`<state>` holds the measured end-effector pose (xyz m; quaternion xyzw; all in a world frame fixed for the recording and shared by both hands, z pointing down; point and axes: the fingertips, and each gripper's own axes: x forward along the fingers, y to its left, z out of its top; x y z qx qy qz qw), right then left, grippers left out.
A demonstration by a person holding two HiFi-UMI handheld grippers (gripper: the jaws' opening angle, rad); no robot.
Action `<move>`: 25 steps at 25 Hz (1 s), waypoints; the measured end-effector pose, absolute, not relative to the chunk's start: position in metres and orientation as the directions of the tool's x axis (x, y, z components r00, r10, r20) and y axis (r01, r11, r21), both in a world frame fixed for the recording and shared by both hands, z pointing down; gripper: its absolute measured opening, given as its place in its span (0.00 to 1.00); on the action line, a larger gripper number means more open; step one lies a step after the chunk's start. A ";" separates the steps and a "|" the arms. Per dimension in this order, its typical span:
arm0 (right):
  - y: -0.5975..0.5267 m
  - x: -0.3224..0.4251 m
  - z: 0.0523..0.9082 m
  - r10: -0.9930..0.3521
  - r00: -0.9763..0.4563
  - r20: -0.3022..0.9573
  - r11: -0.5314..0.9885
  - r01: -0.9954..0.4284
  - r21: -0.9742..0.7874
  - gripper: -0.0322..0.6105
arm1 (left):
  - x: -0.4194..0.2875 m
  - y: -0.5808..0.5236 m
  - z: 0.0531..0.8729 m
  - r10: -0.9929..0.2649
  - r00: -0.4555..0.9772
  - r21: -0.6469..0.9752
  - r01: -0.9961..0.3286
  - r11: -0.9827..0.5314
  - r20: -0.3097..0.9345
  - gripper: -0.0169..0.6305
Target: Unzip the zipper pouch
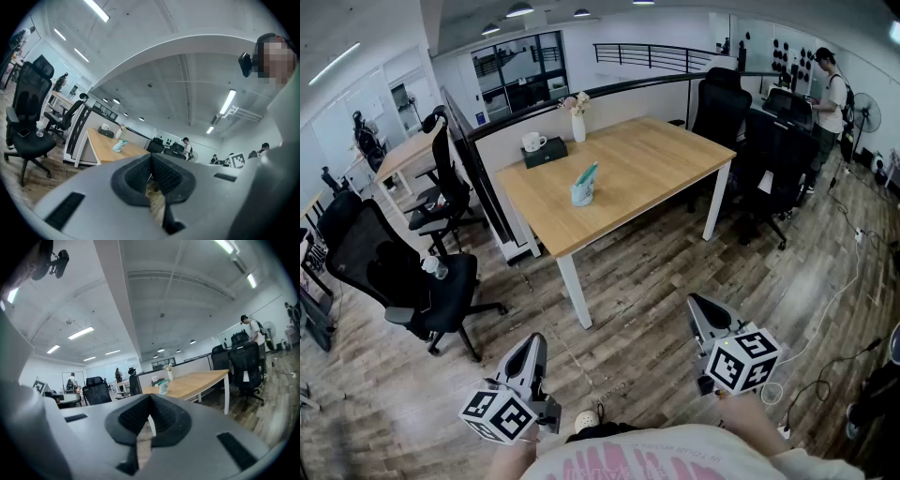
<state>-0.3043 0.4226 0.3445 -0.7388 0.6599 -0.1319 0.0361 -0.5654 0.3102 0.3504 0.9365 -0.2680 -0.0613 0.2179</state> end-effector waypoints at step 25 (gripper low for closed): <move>0.284 -0.199 0.395 -0.958 0.149 0.246 -0.222 -0.928 -0.299 0.05 | -0.423 0.164 0.378 -0.402 0.914 0.435 -0.381 -0.816 0.047 0.03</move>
